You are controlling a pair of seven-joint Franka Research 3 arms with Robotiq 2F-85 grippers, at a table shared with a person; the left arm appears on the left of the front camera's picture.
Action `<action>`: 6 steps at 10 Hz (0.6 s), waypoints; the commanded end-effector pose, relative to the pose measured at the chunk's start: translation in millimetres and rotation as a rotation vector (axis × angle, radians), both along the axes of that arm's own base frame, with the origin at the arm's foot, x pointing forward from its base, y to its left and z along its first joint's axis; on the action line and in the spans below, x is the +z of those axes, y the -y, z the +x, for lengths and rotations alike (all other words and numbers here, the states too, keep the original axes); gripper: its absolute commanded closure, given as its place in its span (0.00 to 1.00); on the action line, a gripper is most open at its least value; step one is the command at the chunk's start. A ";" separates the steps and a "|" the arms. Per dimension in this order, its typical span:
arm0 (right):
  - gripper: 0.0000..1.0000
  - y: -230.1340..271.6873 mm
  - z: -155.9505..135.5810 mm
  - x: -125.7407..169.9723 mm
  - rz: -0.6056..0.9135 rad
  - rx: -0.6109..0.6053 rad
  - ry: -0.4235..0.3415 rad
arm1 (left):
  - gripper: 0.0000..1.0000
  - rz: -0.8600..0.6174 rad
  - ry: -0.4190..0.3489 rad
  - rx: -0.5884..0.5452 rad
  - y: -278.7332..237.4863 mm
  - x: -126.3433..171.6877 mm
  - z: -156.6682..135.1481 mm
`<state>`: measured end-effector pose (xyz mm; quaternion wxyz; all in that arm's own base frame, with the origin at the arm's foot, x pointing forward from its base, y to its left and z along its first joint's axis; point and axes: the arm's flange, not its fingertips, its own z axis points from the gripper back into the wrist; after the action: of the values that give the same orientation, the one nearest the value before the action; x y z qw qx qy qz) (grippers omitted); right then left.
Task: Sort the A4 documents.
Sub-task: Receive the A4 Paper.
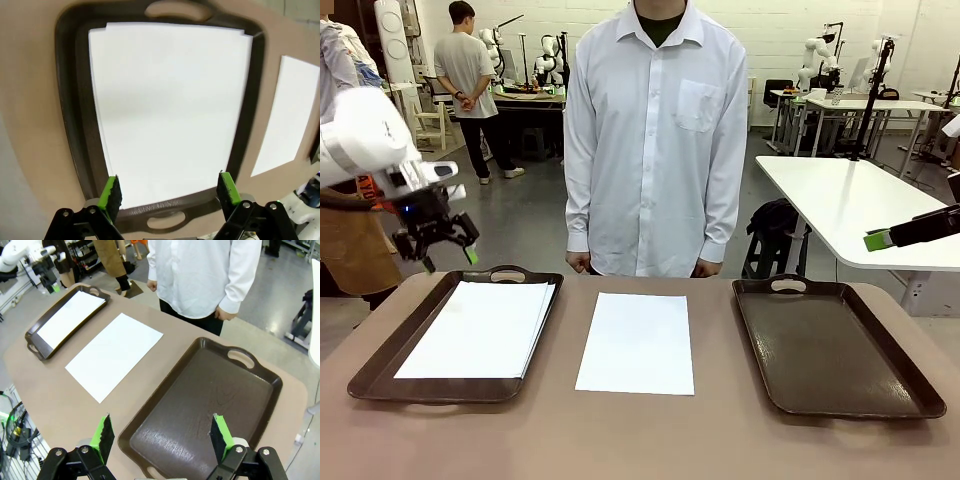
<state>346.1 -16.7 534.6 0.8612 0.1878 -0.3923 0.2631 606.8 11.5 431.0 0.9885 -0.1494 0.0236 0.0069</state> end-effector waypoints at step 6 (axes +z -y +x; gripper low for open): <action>0.00 0.5 1.8 -2.3 0.016 0.008 -0.004 | 0.01 -0.172 0.677 -0.417 -15.0 128.3 -154.0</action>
<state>346.1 -16.6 534.5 0.8612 0.1878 -0.3922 0.2631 466.0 25.6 578.9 0.9281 -0.1722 -0.2560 -0.2084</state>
